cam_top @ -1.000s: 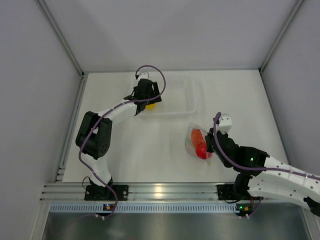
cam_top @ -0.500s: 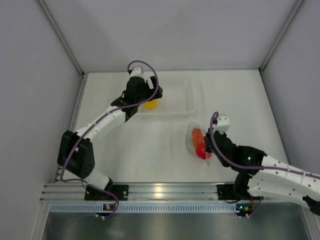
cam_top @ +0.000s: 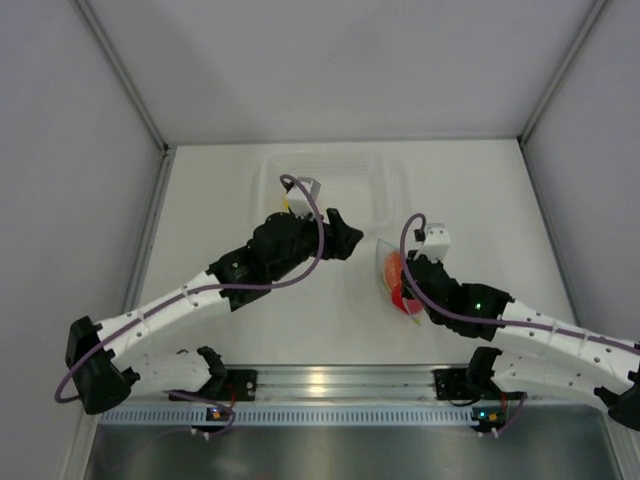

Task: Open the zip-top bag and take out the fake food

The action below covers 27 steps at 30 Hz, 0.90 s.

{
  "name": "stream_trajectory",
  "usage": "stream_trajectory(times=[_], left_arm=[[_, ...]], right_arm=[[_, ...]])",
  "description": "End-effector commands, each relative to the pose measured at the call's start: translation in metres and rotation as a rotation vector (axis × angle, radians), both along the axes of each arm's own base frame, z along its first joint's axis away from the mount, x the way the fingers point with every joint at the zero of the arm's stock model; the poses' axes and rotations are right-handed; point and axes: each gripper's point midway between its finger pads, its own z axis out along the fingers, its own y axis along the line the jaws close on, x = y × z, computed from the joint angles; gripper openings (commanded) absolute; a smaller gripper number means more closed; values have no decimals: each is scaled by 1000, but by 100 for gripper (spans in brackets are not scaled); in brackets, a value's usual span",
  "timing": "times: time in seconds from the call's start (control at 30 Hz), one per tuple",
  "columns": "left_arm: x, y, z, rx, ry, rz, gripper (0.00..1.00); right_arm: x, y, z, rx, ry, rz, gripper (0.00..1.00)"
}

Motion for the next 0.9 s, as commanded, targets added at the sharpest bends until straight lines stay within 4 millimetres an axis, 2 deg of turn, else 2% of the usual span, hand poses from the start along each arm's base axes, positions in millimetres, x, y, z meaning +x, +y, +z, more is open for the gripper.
stream_trajectory(times=[0.0, 0.03, 0.07, 0.13, 0.2, 0.33, 0.37, 0.43, 0.5, 0.6, 0.77, 0.8, 0.87], left_arm=[[-24, -18, 2, -31, -2, -31, 70], [-30, -23, 0, -41, 8, -35, 69], [-44, -34, -4, -40, 10, -72, 68], [-55, -48, 5, -107, 4, -102, 54], [-67, -62, 4, -137, 22, -146, 46], [-76, -86, 0, -189, 58, -190, 41], [-76, -96, -5, -197, 63, -205, 36], [-74, -105, -10, -193, 73, -209, 33], [-68, -115, -25, -158, 85, -190, 26], [-56, -119, -45, -107, 88, -132, 20], [-41, -125, -72, -16, 99, -72, 18], [-38, -127, -86, 55, 111, -60, 17], [-33, -126, -97, 113, 116, -28, 12]], right_arm=[[11, 13, 27, 126, -43, -21, 0], [12, 11, 27, 128, -44, -28, 0], [12, 10, 27, 130, -44, -34, 0], [12, 7, 29, 142, -47, -43, 0], [11, 5, 32, 164, -53, -49, 0], [8, -1, 37, 194, -63, -59, 0], [7, -1, 38, 204, -62, -55, 0], [5, -2, 41, 223, -67, -51, 0], [3, -4, 42, 235, -68, -51, 0], [1, -9, 42, 231, -64, -57, 0], [-1, -12, 36, 214, -54, -59, 0], [-1, -15, 33, 200, -47, -65, 0], [-1, -17, 30, 187, -43, -70, 0]])
